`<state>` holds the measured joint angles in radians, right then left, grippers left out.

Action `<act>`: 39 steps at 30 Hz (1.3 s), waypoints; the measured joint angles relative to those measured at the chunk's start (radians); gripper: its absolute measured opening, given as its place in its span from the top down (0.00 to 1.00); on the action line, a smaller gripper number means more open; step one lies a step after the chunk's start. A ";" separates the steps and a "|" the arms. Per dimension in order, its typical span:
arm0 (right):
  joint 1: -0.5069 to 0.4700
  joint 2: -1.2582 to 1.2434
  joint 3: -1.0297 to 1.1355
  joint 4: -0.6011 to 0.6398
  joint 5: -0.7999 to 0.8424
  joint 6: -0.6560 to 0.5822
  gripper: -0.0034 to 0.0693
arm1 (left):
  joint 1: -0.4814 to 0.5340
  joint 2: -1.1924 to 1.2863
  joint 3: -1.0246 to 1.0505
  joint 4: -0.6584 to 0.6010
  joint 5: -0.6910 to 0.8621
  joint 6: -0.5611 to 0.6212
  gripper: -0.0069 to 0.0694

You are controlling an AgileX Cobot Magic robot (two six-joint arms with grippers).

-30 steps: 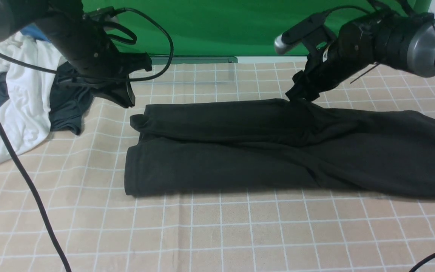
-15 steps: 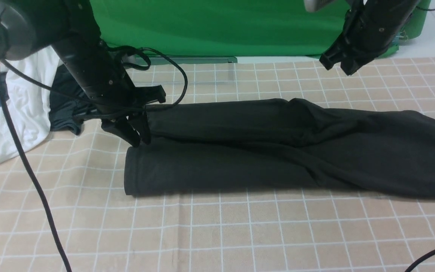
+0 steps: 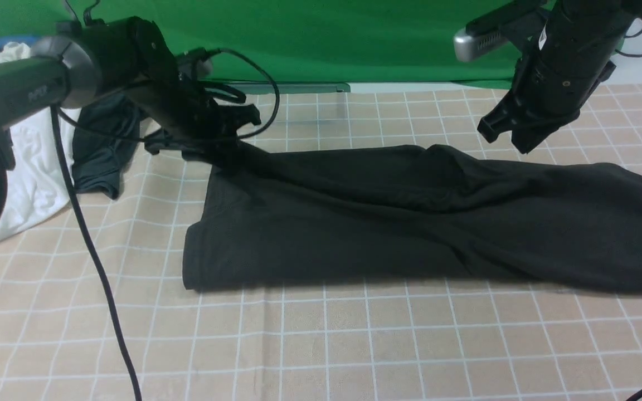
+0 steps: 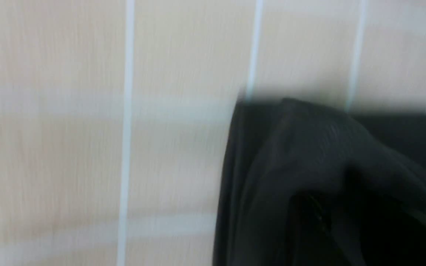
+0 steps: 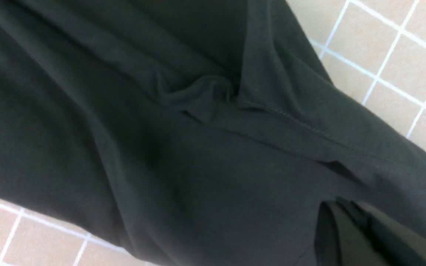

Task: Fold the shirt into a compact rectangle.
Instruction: 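Fold the black garment in half by bringing its near edge over to the far edge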

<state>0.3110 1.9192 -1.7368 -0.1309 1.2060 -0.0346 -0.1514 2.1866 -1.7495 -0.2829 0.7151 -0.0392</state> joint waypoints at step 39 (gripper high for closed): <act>0.071 0.185 0.120 0.131 -0.358 -0.377 0.44 | 0.001 -0.061 -0.277 0.060 0.362 0.003 0.65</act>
<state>0.3815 2.1044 -1.6168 0.0000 0.8478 -0.4113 -0.1503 2.1254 -2.0263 -0.2224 1.0769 -0.0361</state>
